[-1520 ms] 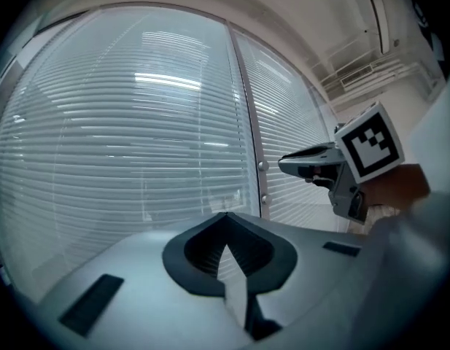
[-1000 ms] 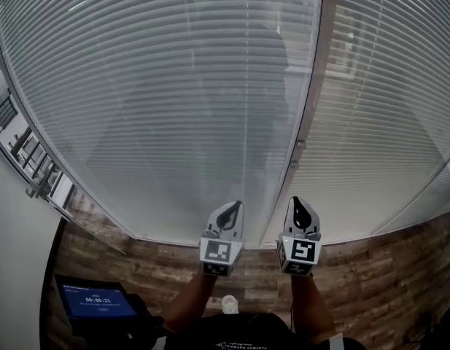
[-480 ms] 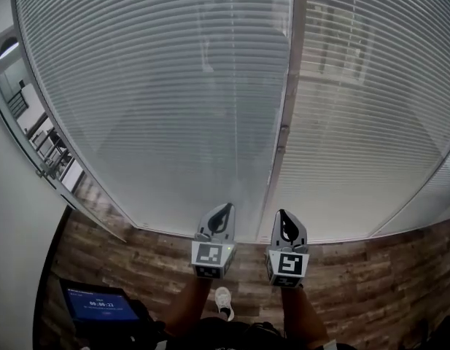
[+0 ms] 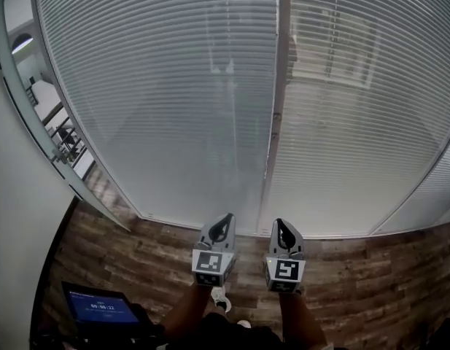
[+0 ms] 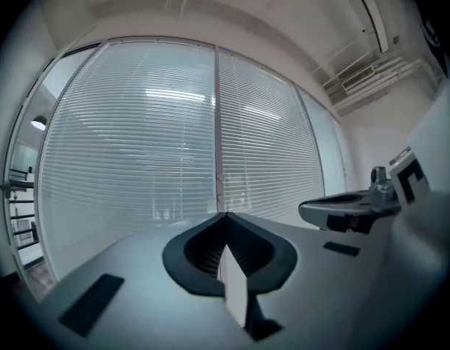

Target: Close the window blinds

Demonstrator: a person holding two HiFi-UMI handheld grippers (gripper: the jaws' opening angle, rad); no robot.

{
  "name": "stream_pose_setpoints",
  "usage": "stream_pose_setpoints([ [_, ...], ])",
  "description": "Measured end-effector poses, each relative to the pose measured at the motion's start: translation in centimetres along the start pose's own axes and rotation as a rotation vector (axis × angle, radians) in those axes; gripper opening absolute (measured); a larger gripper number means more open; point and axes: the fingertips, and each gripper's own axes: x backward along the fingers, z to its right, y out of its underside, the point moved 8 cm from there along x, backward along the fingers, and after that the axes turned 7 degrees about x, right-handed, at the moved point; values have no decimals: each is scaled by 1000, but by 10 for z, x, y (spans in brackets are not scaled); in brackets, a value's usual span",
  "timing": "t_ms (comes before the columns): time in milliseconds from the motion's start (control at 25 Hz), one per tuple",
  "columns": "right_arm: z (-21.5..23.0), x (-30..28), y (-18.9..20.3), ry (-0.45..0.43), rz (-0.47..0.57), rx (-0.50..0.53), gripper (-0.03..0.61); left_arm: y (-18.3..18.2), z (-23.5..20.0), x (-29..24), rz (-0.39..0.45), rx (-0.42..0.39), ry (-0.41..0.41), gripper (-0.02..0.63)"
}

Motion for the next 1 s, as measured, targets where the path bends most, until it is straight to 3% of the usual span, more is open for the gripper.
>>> stream_pose_setpoints([
  [240,-8,28,5,-26,-13,22,5,6,12,30,-45,4,-44,0],
  [840,-58,75,-11,15,-17,23,5,9,-3,97,-43,-3,33,0],
  [1000,-64,84,-14,25,-25,30,5,9,-6,108,-59,5,21,0],
])
